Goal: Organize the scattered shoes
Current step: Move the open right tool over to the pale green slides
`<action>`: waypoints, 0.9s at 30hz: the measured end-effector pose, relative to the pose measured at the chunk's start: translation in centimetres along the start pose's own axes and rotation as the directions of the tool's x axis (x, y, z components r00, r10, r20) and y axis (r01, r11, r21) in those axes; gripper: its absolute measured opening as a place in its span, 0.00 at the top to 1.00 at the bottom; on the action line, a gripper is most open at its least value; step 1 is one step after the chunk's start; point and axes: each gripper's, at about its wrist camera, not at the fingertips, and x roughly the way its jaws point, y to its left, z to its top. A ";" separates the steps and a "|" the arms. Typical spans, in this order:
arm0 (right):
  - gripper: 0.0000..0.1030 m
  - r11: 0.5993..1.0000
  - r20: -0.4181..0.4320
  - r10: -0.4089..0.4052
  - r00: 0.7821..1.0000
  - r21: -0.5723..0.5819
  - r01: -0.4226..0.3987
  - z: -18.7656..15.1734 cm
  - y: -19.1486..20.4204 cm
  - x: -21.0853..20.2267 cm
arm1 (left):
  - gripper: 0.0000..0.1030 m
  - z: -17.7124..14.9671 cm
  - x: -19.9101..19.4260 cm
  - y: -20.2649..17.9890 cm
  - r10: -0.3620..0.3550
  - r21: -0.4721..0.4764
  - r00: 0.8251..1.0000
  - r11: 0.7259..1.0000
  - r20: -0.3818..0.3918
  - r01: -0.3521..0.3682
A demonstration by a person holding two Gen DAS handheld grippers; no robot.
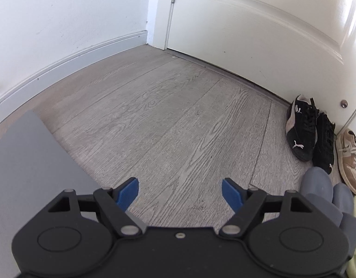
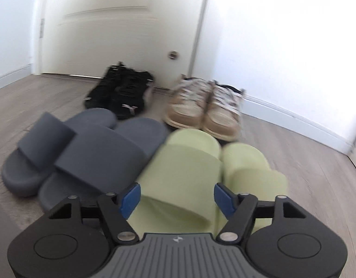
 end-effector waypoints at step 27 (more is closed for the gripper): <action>0.42 0.984 -0.001 -0.060 0.998 0.167 0.059 -2.7 -2.5 3.6 | 0.23 -0.2 0.3 -0.7 0.024 0.031 1.000 0.999 -0.016 -0.023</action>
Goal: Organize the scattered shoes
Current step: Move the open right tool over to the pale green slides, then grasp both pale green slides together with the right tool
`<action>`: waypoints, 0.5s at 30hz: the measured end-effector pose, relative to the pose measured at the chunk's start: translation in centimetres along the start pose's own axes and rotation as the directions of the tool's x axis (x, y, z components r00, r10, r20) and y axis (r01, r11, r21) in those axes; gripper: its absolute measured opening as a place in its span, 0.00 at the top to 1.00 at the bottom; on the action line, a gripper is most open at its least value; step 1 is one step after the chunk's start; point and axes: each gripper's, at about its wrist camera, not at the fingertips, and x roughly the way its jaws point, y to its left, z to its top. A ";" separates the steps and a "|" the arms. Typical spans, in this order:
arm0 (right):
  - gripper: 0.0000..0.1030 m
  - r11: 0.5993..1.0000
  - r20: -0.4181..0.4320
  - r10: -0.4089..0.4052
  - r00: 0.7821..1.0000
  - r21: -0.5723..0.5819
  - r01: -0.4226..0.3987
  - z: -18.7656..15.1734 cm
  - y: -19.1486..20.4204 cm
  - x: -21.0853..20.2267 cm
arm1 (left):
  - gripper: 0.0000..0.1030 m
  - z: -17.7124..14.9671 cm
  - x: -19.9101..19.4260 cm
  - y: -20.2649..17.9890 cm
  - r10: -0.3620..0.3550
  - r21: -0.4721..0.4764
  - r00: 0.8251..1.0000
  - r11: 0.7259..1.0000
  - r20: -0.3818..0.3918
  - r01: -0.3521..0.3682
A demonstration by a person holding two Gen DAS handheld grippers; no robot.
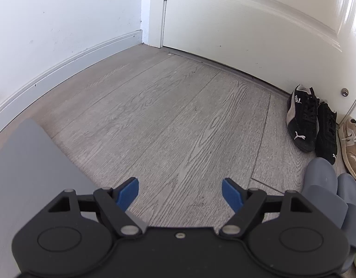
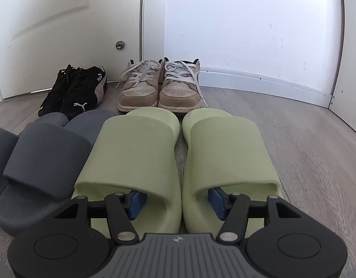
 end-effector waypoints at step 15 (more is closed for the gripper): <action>0.48 0.990 0.027 0.067 0.997 -0.126 -0.063 0.0 0.2 -0.2 | 0.23 0.0 0.3 -0.4 0.014 0.019 1.000 1.000 -0.010 -0.013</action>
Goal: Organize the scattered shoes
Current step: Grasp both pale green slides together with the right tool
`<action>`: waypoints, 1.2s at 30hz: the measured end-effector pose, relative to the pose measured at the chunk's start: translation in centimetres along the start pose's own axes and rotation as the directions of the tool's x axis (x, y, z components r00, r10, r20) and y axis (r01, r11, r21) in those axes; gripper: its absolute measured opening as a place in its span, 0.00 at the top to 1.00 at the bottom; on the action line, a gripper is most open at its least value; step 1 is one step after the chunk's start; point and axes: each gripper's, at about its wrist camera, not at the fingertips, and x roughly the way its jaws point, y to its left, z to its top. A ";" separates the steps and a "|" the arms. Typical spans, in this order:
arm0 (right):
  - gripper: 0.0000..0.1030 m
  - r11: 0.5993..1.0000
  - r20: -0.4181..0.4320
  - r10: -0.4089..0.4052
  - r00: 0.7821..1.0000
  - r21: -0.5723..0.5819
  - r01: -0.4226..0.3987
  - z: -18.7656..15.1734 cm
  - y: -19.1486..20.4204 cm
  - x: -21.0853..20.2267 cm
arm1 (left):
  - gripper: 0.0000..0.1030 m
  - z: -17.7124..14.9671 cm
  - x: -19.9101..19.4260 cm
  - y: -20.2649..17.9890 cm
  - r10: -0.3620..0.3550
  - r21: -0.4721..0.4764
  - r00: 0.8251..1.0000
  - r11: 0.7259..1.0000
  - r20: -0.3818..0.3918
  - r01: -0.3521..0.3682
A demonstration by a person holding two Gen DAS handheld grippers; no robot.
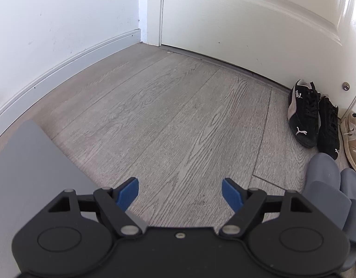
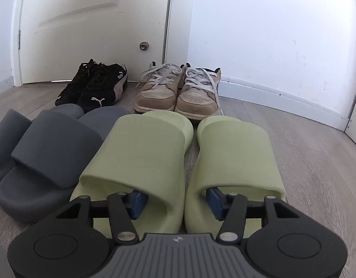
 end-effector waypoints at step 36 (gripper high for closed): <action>0.76 0.983 0.169 0.172 0.970 0.040 -0.182 10.0 5.8 -4.8 | 0.23 0.0 -1.1 1.5 0.026 -0.101 0.997 0.995 0.078 -0.018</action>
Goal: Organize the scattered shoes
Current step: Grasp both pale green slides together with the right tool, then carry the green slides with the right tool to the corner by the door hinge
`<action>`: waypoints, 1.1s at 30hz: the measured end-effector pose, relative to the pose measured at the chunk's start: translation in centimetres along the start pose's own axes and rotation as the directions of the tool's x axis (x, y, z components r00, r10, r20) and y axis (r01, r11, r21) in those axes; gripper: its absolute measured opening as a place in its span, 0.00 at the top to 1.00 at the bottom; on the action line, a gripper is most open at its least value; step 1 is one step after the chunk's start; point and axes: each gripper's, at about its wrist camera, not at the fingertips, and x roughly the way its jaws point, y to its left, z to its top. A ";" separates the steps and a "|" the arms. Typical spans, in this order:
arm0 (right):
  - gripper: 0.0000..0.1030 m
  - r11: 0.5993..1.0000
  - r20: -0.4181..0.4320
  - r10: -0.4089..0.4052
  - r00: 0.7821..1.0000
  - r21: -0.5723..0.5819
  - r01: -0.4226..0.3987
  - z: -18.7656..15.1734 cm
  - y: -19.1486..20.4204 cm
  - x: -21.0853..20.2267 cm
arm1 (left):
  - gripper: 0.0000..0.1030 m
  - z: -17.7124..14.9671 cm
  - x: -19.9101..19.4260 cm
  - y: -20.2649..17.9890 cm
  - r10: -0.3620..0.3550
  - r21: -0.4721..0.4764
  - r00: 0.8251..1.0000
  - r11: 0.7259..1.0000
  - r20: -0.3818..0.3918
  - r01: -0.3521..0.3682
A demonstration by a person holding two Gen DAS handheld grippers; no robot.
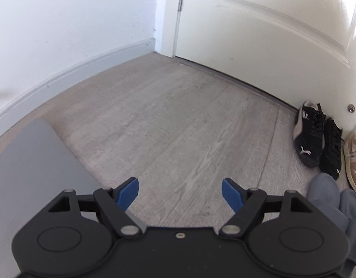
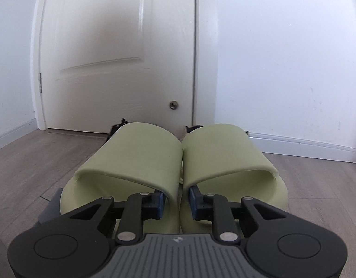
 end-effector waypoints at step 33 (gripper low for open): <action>0.75 0.847 -0.159 0.515 0.842 -0.055 -0.528 2.8 29.0 24.4 | 0.22 6.8 7.9 5.2 0.399 -0.310 0.897 0.892 0.193 -0.330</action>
